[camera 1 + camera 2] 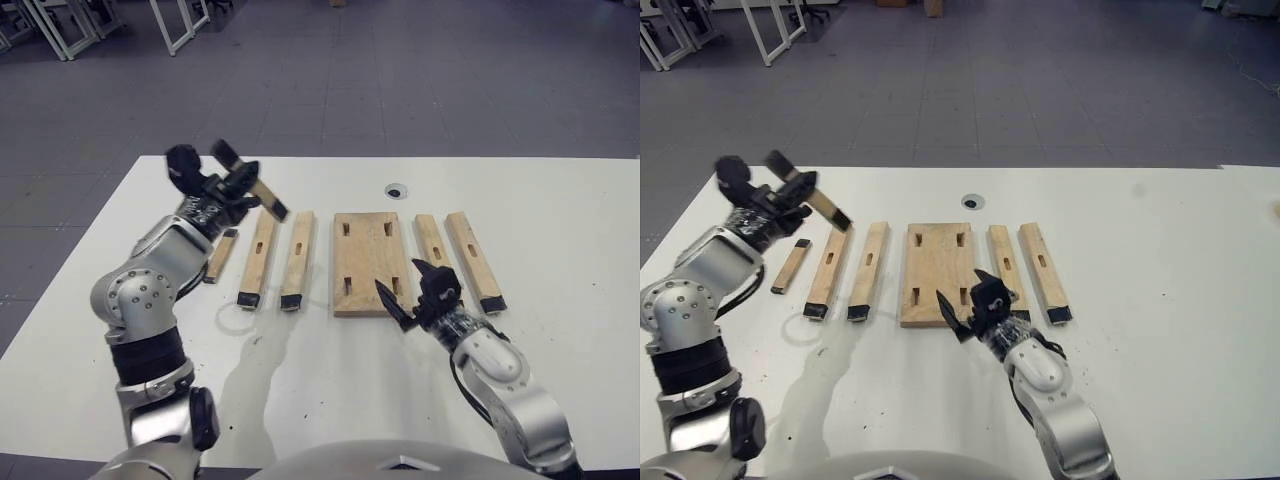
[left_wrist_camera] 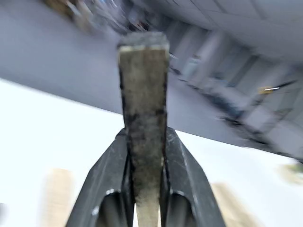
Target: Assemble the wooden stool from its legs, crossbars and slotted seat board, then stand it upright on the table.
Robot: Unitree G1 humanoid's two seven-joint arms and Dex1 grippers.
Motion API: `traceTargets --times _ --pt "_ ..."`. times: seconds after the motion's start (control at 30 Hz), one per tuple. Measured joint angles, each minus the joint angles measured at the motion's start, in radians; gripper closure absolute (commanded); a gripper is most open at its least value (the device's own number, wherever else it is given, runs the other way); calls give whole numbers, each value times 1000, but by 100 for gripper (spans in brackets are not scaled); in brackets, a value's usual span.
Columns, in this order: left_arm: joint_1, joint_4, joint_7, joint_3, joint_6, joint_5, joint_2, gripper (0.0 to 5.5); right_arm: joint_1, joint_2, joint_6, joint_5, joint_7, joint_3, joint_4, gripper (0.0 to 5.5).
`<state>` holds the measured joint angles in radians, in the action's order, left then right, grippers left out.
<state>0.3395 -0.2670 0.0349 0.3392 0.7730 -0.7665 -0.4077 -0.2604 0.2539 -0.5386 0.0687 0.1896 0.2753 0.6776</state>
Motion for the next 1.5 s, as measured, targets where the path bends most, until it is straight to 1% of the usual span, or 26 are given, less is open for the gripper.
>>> traceTargets --times 0.03,0.07,0.13,0.2,0.27,0.43,0.73,0.93,1.23,1.33,1.5 --pt "-42 -4 -1 -50 -103 144 -40 509 -28 3 -20 -41 -35 1 40 109" --pt "-72 26 -3 -99 -192 249 -42 509 -31 2 -27 -75 -61 7 61 109" --pt "-99 125 -5 -163 -294 362 -16 509 -33 -2 -35 -106 -81 17 75 109" --pt "-103 223 9 -188 -351 402 23 509 -32 -5 -43 -108 -81 22 78 109" --pt "-102 291 42 -188 -396 419 48 509 -31 -8 -56 -109 -79 23 78 109" --pt "-72 436 96 -187 -490 460 56 509 -20 -11 -62 -108 -70 20 76 109" --pt "-57 387 104 -189 -492 467 115 509 -9 -11 -78 -108 -56 19 70 109" --pt "-75 414 104 -197 -497 498 134 509 -9 -10 -96 -108 -50 19 70 109" --pt "-93 500 127 -185 -624 517 146 509 -9 -6 -97 -108 -43 16 70 109" --pt "-93 498 133 -173 -621 503 160 509 -9 -4 -98 -108 -40 15 70 109" --pt "-83 456 138 -169 -547 474 177 509 -9 -3 -99 -108 -38 13 70 109"
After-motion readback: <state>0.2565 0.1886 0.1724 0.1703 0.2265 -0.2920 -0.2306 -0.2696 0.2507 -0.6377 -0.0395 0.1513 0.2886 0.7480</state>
